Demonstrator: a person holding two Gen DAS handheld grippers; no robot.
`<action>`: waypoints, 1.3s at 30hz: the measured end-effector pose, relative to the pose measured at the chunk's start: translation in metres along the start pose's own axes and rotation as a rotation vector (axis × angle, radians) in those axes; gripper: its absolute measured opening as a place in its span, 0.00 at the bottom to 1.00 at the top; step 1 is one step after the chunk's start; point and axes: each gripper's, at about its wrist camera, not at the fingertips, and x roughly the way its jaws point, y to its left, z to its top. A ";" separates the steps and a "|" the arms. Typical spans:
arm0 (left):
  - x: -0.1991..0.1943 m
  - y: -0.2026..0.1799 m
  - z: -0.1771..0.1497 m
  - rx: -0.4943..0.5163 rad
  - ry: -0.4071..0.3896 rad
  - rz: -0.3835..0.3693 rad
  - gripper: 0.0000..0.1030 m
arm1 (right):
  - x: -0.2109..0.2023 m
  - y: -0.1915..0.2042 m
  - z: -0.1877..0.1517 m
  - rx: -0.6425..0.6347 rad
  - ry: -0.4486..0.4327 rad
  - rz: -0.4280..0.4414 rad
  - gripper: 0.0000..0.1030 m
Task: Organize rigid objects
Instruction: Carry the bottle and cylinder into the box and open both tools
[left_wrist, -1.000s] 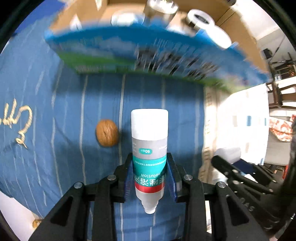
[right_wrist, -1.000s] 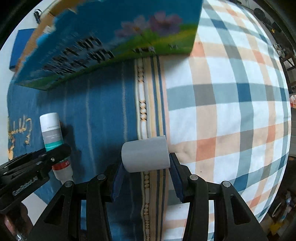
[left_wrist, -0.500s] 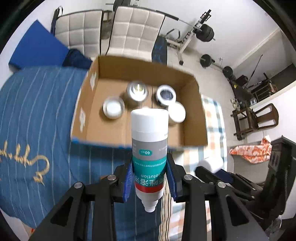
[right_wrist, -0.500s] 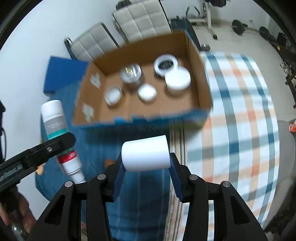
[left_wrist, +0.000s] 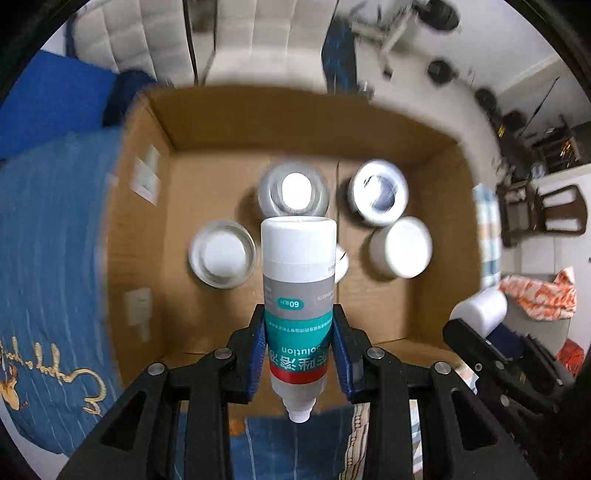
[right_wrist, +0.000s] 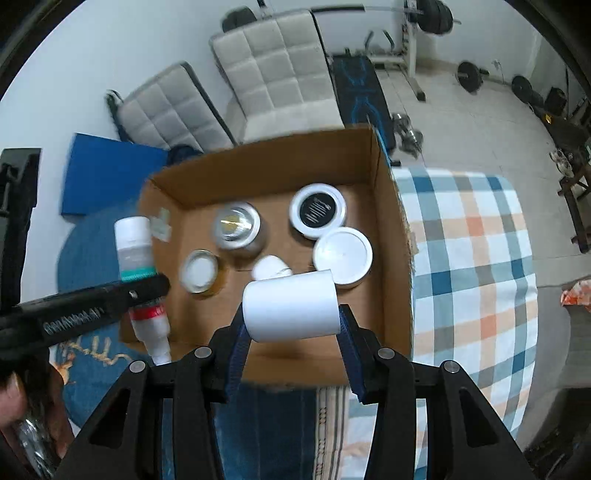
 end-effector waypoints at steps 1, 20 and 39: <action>0.010 0.000 0.003 0.000 0.029 0.003 0.29 | 0.011 -0.001 0.004 0.002 0.024 -0.003 0.46; 0.105 0.021 0.016 -0.039 0.220 0.007 0.30 | 0.151 -0.003 0.018 -0.023 0.333 -0.056 0.46; 0.005 0.004 0.000 -0.007 0.018 0.080 0.72 | 0.119 -0.019 0.003 0.004 0.248 -0.086 0.62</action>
